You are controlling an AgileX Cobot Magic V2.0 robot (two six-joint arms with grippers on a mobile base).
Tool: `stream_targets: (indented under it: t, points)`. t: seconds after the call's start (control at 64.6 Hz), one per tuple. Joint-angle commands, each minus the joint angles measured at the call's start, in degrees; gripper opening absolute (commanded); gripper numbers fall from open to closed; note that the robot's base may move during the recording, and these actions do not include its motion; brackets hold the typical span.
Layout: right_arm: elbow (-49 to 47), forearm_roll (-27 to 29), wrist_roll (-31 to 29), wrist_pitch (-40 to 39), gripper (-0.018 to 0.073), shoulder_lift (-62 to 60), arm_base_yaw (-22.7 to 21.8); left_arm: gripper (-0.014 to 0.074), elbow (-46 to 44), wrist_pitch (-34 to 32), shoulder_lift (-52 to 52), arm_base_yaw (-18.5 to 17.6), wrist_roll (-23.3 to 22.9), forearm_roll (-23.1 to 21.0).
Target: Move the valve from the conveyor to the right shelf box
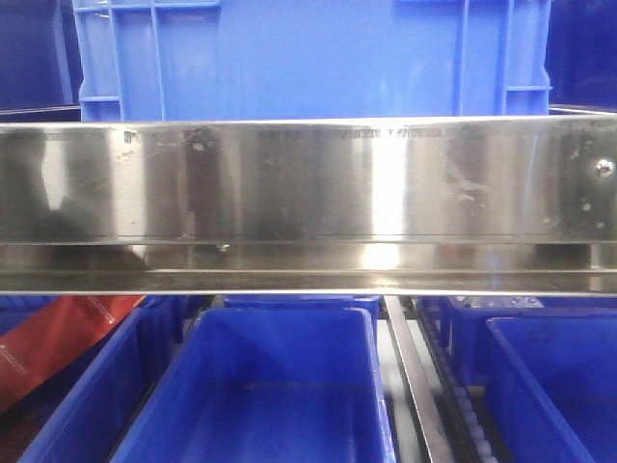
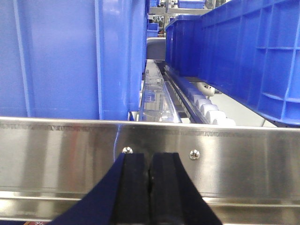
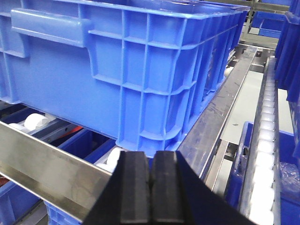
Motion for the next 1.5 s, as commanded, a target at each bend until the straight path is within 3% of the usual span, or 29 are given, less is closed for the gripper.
stream_targets:
  t: [0.0,0.542,0.681,0.836,0.991,1.207,1.486]
  points:
    - [0.1,-0.3,-0.5,-1.3,-0.0162,-0.3,0.0,-0.0111,-0.1,-1.2,-0.3,0.3,-0.3,0.0]
    - [0.6,-1.5,-0.5,-1.1,-0.0162,-1.9,-1.3,-0.0111,-0.1,-1.2,-0.3,0.3,-0.3,0.0]
    - [3.5,-1.5,0.1,-1.8,-0.0162,-6.9,-7.6,-0.0111,-0.1,-1.2,-0.3,0.3,-0.3,0.0]
    - [10.0,-5.0,7.6,-4.3,-0.0162,-14.0,-17.1,-0.0111,-0.1,-1.2,-0.3,0.3,-0.3,0.0]
    - [17.1,-5.1,7.6,-7.8,-0.0162,-20.8,-21.7,-0.0111,-0.1,-1.2,-0.3,0.3,-0.3,0.0]
    - [25.7,-6.7,7.6,-12.3,-0.0162,-23.7,-22.0,-0.0111,-0.1,-1.2,-0.3,0.3,-0.3,0.0]
    - [25.7,-6.9,7.6,-13.4,-0.0162,-23.7,-22.0,-0.0111,-0.1,-1.2,-0.3,0.3,-0.3,0.0]
